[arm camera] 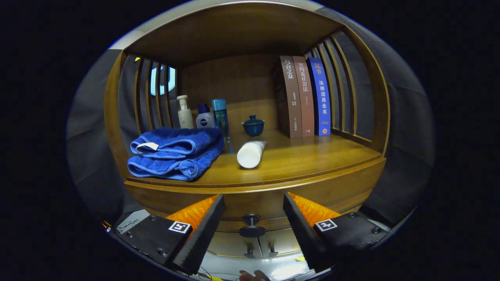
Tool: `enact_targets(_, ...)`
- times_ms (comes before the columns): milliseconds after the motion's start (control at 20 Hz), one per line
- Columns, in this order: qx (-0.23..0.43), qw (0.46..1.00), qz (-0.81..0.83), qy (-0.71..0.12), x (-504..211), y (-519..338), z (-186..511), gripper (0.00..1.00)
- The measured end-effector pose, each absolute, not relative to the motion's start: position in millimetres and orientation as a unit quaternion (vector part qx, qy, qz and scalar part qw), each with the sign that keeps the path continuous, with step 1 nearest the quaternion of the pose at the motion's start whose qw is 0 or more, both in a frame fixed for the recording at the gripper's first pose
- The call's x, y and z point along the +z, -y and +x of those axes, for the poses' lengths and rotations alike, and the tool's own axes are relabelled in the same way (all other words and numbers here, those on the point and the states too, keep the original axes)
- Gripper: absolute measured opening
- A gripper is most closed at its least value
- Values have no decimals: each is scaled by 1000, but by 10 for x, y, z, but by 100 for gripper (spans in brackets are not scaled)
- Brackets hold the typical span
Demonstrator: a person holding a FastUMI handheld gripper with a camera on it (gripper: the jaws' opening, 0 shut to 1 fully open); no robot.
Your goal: Pull open the drawer, take out the items inside it, and place them on the countertop above the cabinet.
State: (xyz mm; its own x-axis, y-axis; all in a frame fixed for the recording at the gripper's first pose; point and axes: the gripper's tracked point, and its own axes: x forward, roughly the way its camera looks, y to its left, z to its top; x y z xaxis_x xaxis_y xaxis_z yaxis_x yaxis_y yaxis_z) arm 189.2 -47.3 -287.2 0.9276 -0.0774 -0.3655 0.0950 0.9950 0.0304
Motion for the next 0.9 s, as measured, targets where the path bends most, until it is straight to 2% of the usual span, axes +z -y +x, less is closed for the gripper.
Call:
enact_targets(500, -18, 998, -9, -54, -993, 306, 1451, 99)
enact_targets(900, -3, 999, -27, -40, -325, 53, 721, 99)
